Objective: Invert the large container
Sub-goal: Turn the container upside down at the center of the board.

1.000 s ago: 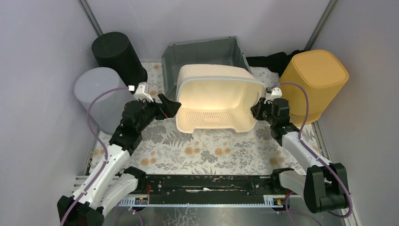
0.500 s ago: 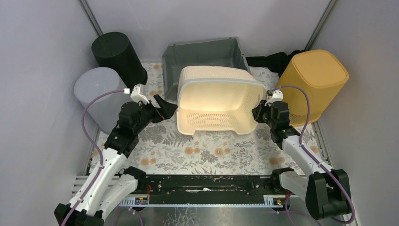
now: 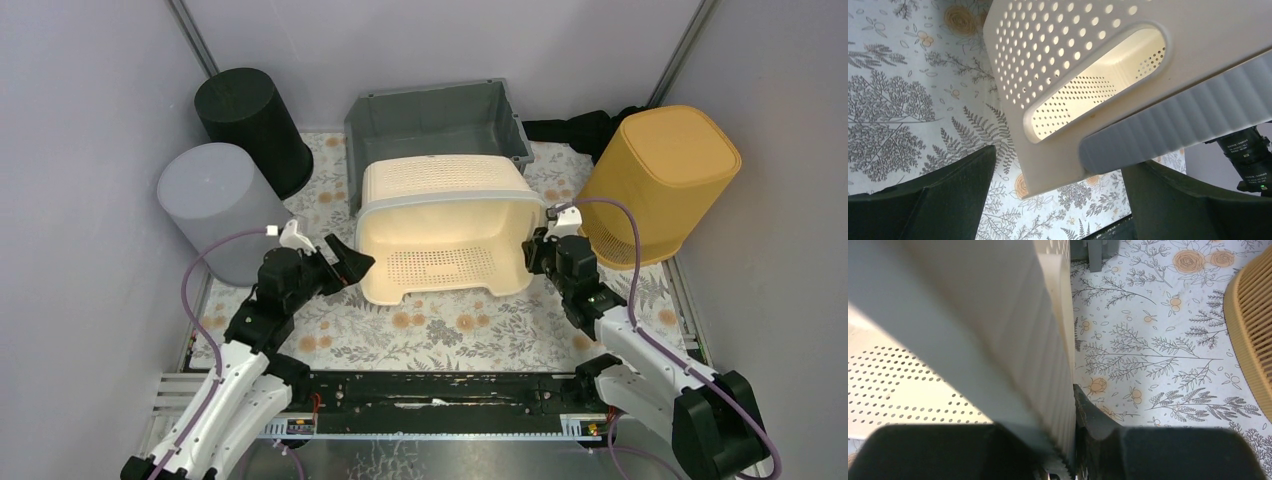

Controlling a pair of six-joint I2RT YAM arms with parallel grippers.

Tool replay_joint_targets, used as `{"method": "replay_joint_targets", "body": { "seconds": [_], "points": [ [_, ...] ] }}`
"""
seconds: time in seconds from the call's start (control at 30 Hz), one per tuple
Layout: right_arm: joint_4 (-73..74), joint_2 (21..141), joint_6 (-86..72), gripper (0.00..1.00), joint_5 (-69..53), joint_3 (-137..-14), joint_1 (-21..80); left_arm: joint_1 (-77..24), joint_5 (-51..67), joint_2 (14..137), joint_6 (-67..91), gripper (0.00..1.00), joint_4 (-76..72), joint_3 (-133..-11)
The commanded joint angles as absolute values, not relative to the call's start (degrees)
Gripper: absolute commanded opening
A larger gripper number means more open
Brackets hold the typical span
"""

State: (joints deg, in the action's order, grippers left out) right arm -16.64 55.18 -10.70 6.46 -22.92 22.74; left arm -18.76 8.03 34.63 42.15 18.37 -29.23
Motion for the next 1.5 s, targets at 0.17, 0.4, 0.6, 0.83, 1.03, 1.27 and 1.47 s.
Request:
{"method": "replay_joint_targets", "body": {
  "seconds": [0.17, 0.4, 0.6, 0.83, 1.03, 1.27, 1.47],
  "points": [
    [-14.98, 48.84, -15.48, 0.32, 3.31, -21.14, 23.45, -18.47, 5.0, 29.3, 46.41, 1.0, 22.43, -26.48],
    [-10.8, 48.25, -15.97, 0.64, 1.97, -21.65, 23.44, -18.54, 5.86, 25.84, 48.62, 1.0, 23.47, -25.19],
    [-5.3, 46.82, -17.06, 0.71, 3.33, -24.49, 23.44, -18.56, 9.05, 23.23, 49.89, 1.0, 23.93, -26.3],
    [7.71, 45.9, -21.98, 0.82, 5.39, -32.47, 23.38, -18.52, 15.09, 21.27, 48.91, 1.0, 28.05, -29.21],
    [16.56, 43.53, -24.91, 0.87, 5.27, -38.1, 23.44, -18.57, 16.04, 16.96, 49.45, 1.0, 31.74, -29.11],
    [22.94, 41.62, -25.66, 0.93, 4.46, -42.53, 23.43, -18.54, 17.58, 14.83, 49.63, 1.0, 33.99, -30.38],
    [27.67, 41.2, -29.6, 0.93, -0.81, -45.3, 23.41, -18.55, 18.59, 14.39, 49.27, 1.0, 35.99, -33.81]
  ]
}}
